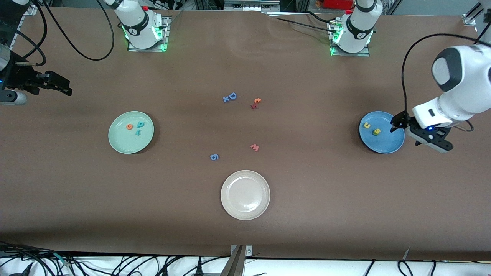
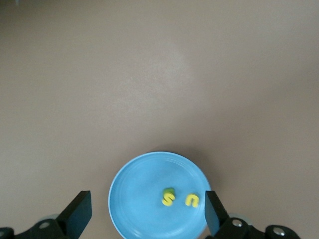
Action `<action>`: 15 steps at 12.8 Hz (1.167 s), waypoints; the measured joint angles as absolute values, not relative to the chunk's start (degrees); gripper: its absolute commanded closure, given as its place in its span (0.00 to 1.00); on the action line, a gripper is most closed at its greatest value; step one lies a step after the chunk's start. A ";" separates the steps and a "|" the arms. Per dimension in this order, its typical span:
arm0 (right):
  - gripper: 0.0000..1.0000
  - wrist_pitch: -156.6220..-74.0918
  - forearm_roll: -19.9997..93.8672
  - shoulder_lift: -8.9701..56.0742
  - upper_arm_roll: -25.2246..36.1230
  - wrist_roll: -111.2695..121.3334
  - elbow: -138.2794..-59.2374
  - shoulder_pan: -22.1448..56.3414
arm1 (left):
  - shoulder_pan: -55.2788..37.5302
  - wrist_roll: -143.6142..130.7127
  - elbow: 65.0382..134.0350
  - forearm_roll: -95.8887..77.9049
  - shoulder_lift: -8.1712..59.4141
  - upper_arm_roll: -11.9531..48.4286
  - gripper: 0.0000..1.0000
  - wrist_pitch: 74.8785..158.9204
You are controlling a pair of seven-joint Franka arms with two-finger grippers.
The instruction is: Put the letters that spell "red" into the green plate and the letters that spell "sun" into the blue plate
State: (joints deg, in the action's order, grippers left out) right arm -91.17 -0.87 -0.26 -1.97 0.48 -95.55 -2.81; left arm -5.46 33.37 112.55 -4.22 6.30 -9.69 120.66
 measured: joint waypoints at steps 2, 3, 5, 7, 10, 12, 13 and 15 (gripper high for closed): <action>0.00 -91.13 -0.86 -0.26 -1.99 0.48 -95.55 -2.81 | -5.47 26.57 108.73 -4.23 4.47 -8.09 0.00 115.31; 0.00 -91.10 -0.86 -0.26 -1.99 0.48 -95.55 -2.81 | -5.48 23.36 107.65 -4.23 3.14 -6.78 0.00 113.92; 0.00 -90.82 -0.86 -0.26 -1.99 0.48 -95.54 -2.81 | -5.53 19.64 107.15 -4.23 -0.04 -4.31 0.00 112.82; 0.00 -90.71 -0.86 -0.26 -1.99 0.48 -95.54 -2.82 | -5.51 17.57 107.16 -4.23 -1.96 -3.80 0.00 112.38; 0.00 -90.61 -0.86 -0.26 -1.99 0.48 -95.54 -2.82 | -5.01 15.38 107.15 -4.23 -2.96 -3.99 0.00 112.42; 0.00 -90.40 -0.86 -0.26 -1.99 0.48 -95.54 -2.83 | -4.89 10.69 106.91 -4.23 -3.47 -4.06 0.00 112.39; 0.00 -90.38 -0.86 -0.26 -1.99 0.48 -95.54 -2.83 | -4.88 8.00 106.76 -4.23 -3.61 -4.05 0.00 111.97; 0.00 -90.38 -0.86 -0.26 -2.01 0.48 -95.54 -2.83 | -4.55 3.92 106.65 -4.23 -3.69 -4.05 0.00 108.94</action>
